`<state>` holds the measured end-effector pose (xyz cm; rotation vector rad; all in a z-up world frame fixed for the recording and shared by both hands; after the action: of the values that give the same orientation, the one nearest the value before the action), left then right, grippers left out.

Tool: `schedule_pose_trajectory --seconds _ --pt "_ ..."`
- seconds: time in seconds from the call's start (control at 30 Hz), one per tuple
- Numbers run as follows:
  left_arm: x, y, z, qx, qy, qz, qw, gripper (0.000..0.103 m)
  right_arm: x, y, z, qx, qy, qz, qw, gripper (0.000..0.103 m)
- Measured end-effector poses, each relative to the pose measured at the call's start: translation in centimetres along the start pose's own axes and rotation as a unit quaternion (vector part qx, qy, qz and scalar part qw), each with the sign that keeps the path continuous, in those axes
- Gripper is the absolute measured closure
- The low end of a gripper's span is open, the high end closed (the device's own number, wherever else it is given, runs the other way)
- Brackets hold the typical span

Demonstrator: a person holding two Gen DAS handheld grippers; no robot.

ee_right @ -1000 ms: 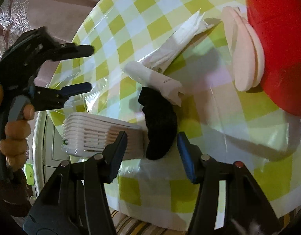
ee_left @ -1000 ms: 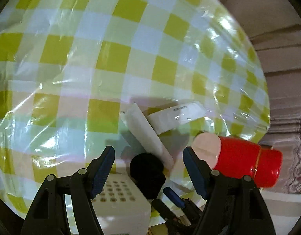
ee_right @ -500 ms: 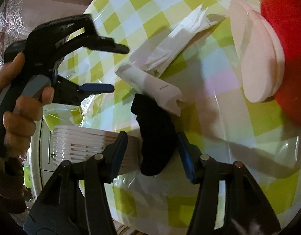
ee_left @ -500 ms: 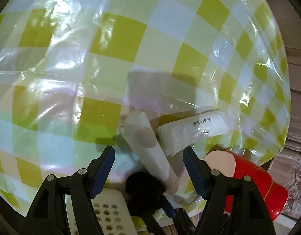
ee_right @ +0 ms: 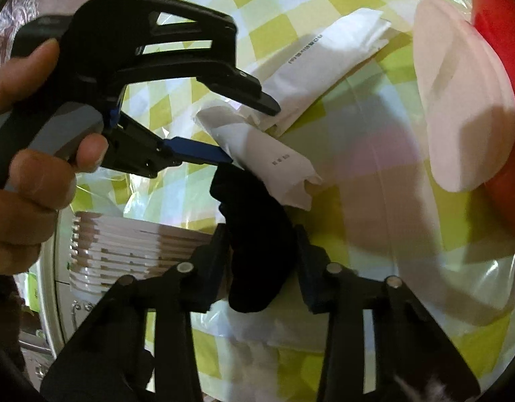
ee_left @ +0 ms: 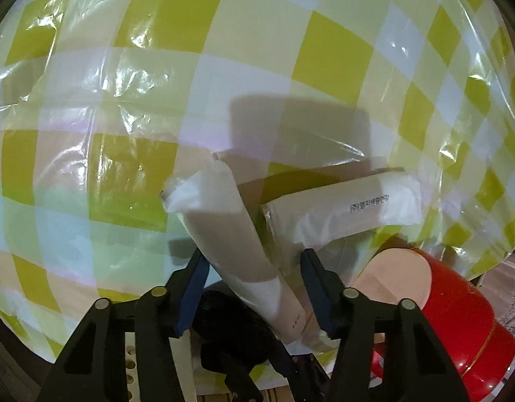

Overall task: Organize soft objects
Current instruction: 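Grasp the black sock with the right tool while the left tool grasps a white packet, then lift and carry the black sock and white packet toward the white box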

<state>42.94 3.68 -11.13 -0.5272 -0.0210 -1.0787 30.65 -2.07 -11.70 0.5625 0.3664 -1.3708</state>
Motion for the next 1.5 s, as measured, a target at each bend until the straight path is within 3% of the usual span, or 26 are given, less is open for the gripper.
schedule_pose_trajectory --seconds 0.27,0.57,0.97,1.17,1.5 --pt "1.5 -0.7 -0.2 0.005 0.007 -0.013 0.9999 0.067 0.0 -0.6 0.1 0.004 0.000 0.022 1.000 0.083" --pt "-0.6 -0.9 3.0 0.019 -0.032 -0.015 0.9992 0.069 -0.8 -0.9 1.8 0.027 -0.007 0.046 0.999 0.086" --pt "-3.0 -2.1 8.0 0.077 -0.093 -0.015 0.9925 0.069 -0.8 -2.3 5.2 0.054 -0.036 0.067 0.996 0.086" --pt "-3.8 -4.3 10.4 0.136 -0.095 -0.029 0.9857 0.069 -1.6 -3.3 7.4 0.077 -0.071 0.097 0.990 0.086" --pt "-4.0 -10.1 14.1 0.233 -0.116 -0.079 0.9623 0.069 -2.1 -5.5 13.8 0.143 -0.135 0.131 0.972 0.086"
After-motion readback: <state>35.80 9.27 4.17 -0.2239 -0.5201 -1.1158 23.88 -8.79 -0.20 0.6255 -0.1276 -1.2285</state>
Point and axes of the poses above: each gripper's, at about its wrist camera, not at the fingertips, and z roughly against the way its jaws point, x to its right, y to its top, the point moved 6 cm from there along -z, roughly the way its jaws point, and after that the axes turned 9 degrees about -x, right-handed, at the moved point
